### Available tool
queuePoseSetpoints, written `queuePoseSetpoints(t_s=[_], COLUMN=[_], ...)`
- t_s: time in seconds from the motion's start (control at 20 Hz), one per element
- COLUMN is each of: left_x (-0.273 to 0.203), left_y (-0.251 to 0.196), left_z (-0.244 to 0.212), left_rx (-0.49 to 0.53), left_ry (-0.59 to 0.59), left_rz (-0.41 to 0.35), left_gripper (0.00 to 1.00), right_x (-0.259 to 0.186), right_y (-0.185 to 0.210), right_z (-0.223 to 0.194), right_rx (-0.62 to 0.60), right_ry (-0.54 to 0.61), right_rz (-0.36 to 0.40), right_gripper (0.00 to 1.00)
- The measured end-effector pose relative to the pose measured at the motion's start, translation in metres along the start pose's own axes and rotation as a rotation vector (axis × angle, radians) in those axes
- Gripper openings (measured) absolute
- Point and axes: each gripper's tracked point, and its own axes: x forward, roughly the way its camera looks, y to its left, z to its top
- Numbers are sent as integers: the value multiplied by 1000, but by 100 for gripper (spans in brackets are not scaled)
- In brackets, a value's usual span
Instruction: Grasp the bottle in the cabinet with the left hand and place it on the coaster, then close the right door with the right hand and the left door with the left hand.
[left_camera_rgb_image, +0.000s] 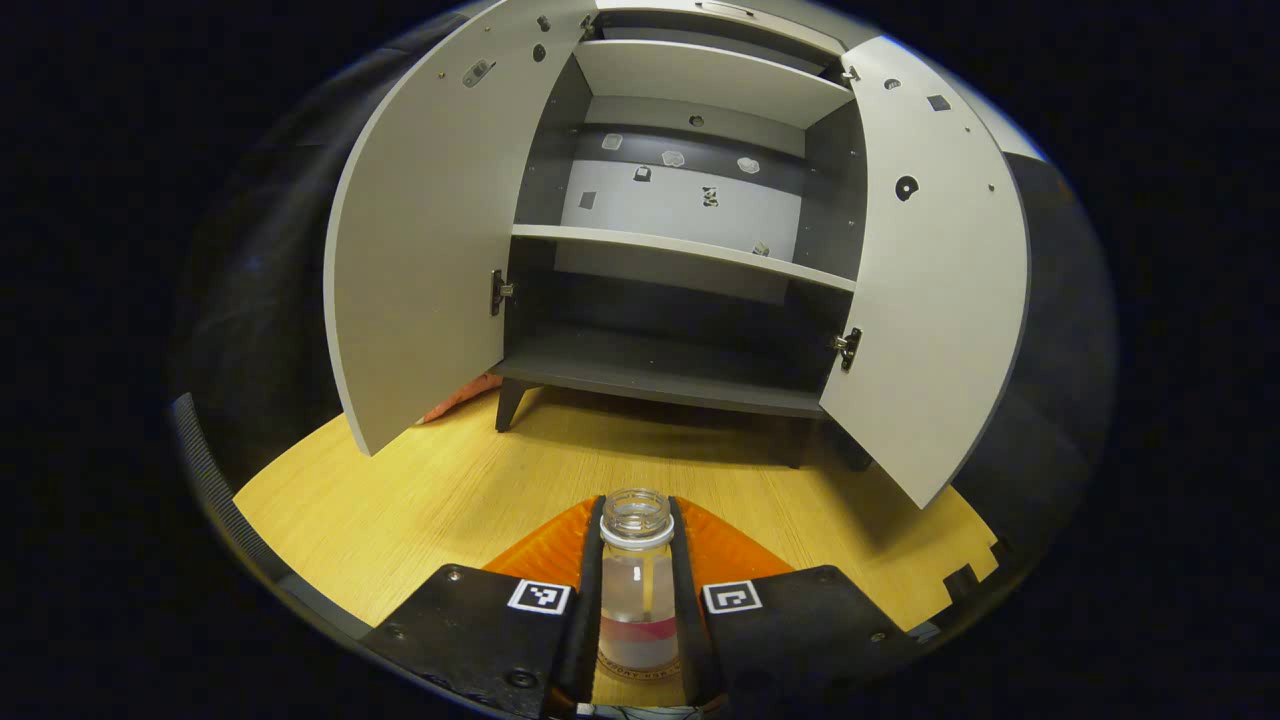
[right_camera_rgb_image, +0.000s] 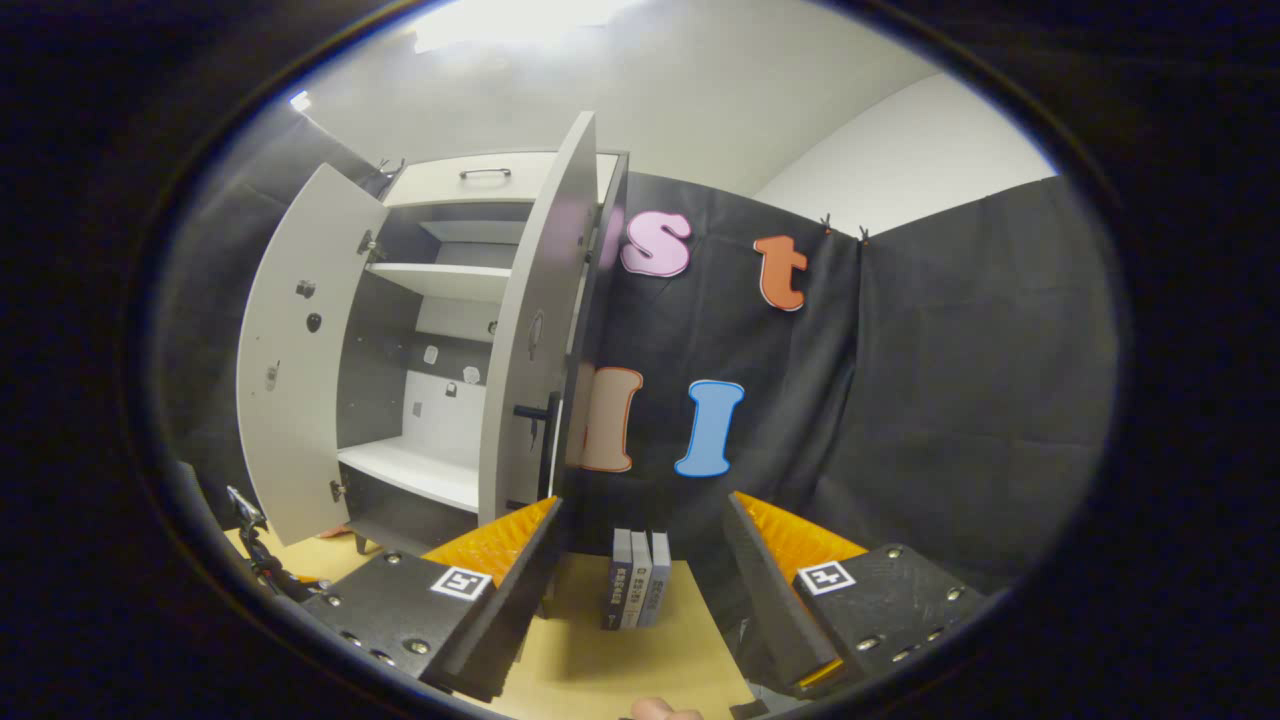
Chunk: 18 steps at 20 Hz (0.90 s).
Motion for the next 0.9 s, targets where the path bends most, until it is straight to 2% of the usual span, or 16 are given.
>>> queuePoseSetpoints(t_s=[0.25, 0.3, 0.35, 0.4, 0.5, 0.55, 0.6, 0.65, 0.75, 0.85, 0.9], left_x=[0, 0, -1, -1, -3, -5, -6, -7, -9, -11, -13], left_y=[-8, -10, -10, -13, -18, -21, -24, -25, -28, -30, -31], left_z=[2, 0, -1, -3, -6, -8, -7, -7, -4, 2, 7], left_rx=[22, 23, 27, 33, 51, 67, 85, 102, 113, 111, 112], left_ry=[-27, -15, -6, 0, 16, 23, 24, 28, 29, 23, 18], left_rz=[-19, -19, -18, -21, -36, -41, -44, -43, -44, -41, -41], left_gripper=[40, 47, 43, 53, 57, 65, 57, 57, 58, 66, 63], right_x=[-1, -1, -1, 0, 0, -1, -1, -1, -1, 2, 1], right_y=[3, 6, 9, 12, 17, 18, 20, 21, 23, 25, 24], right_z=[-3, -2, -2, -3, -4, -4, -6, -7, -9, -9, -10], right_rx=[2, 3, 4, 2, -3, -6, -9, -10, -9, -2, 3], right_ry=[6, 6, 6, 7, 8, 9, 11, 13, 17, 17, 16], right_rz=[-4, -2, 1, 5, 12, 15, 19, 22, 27, 28, 28], right_gripper=[96, 96, 96, 96, 96, 96, 96, 96, 96, 96, 96])
